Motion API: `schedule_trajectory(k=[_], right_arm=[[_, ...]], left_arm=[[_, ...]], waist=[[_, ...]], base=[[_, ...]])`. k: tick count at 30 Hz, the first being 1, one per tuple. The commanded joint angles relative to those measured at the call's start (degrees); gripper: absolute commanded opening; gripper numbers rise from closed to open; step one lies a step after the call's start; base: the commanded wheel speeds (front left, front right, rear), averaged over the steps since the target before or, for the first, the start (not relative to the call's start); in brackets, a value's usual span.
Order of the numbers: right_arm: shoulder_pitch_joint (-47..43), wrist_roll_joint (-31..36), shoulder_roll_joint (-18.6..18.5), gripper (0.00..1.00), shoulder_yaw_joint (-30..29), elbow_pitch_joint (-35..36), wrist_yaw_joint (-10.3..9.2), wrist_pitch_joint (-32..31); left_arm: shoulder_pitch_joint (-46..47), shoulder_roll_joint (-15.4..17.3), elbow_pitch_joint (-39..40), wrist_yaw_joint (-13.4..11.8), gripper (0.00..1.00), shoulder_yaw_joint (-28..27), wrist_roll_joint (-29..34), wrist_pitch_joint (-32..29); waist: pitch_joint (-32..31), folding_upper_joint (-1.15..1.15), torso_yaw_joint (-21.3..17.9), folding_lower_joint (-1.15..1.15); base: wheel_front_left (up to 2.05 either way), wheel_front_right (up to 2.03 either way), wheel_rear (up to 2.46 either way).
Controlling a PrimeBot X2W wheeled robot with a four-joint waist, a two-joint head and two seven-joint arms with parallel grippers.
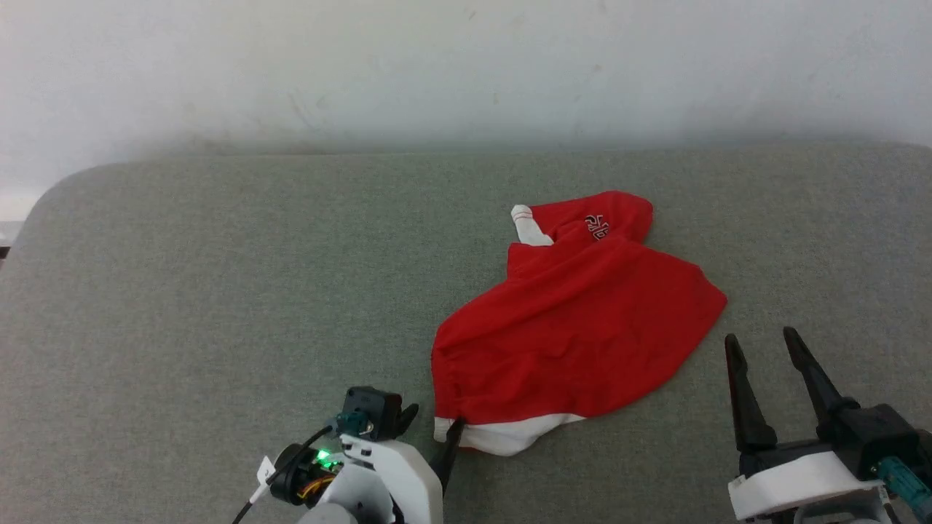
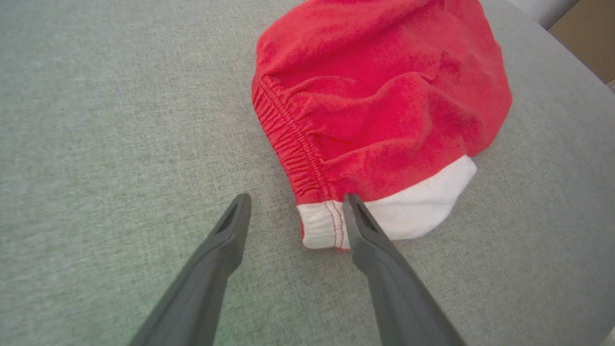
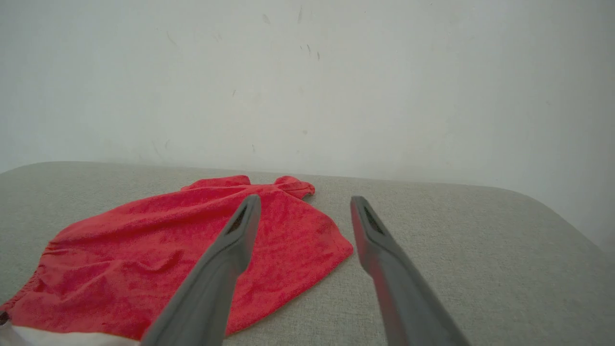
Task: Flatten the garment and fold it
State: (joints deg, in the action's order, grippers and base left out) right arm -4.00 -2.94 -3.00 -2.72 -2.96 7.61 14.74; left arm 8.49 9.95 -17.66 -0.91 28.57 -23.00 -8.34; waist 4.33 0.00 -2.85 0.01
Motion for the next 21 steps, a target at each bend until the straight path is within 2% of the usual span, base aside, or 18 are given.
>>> schedule_trajectory(k=[1,4,5,6,8,10,16,21], right_arm=[[0.9,0.0,0.1,1.0,0.0,0.3,-0.12,0.3],[1.2,0.0,0.1,1.0,-0.2,0.4,-0.12,0.3],[1.3,0.0,0.1,1.0,-0.3,0.4,-0.12,0.3],[1.3,0.0,0.1,1.0,-0.4,0.4,-0.12,0.3],[1.3,0.0,0.1,1.0,-0.8,0.4,-0.12,0.3],[1.1,0.1,0.1,1.0,-1.0,0.1,-0.12,0.3],[0.2,0.4,0.1,1.0,-1.2,-1.0,-0.12,0.3],[-1.1,0.4,0.1,1.0,-1.1,-2.4,-0.12,0.0]], left_arm=[[1.3,-0.7,-1.0,0.7,1.0,-0.2,-0.8,0.2],[2.5,-0.9,-4.3,2.2,1.0,0.3,-1.6,-0.5],[2.8,-1.0,-5.3,2.8,0.45,0.6,-1.7,-0.7],[3.0,-1.1,-6.0,3.4,0.0,0.9,-2.0,-0.8],[3.4,-1.5,-6.7,4.1,0.0,0.9,-2.6,0.1],[3.6,-1.4,-6.9,3.6,0.0,0.2,-2.3,2.9],[1.2,0.4,-5.5,-0.8,0.0,-6.0,-3.2,13.7],[-4.0,3.0,-3.9,-3.5,0.0,-10.2,-5.1,16.6]], waist=[[2.3,0.0,-1.9,-0.01],[3.0,0.0,-2.0,-0.01],[3.1,0.0,-2.0,-0.01],[3.2,0.0,-1.9,-0.01],[3.1,0.0,-1.3,-0.01],[2.5,0.0,-0.6,-0.01],[-0.8,0.0,2.5,-0.01],[-3.4,0.0,5.5,-0.01]], base=[[0.0,0.0,0.0],[0.0,0.0,0.0],[0.0,0.0,0.0],[0.0,0.0,0.0],[0.0,0.0,0.0],[0.0,0.0,0.0],[0.0,0.0,0.0],[0.0,0.0,0.0]])
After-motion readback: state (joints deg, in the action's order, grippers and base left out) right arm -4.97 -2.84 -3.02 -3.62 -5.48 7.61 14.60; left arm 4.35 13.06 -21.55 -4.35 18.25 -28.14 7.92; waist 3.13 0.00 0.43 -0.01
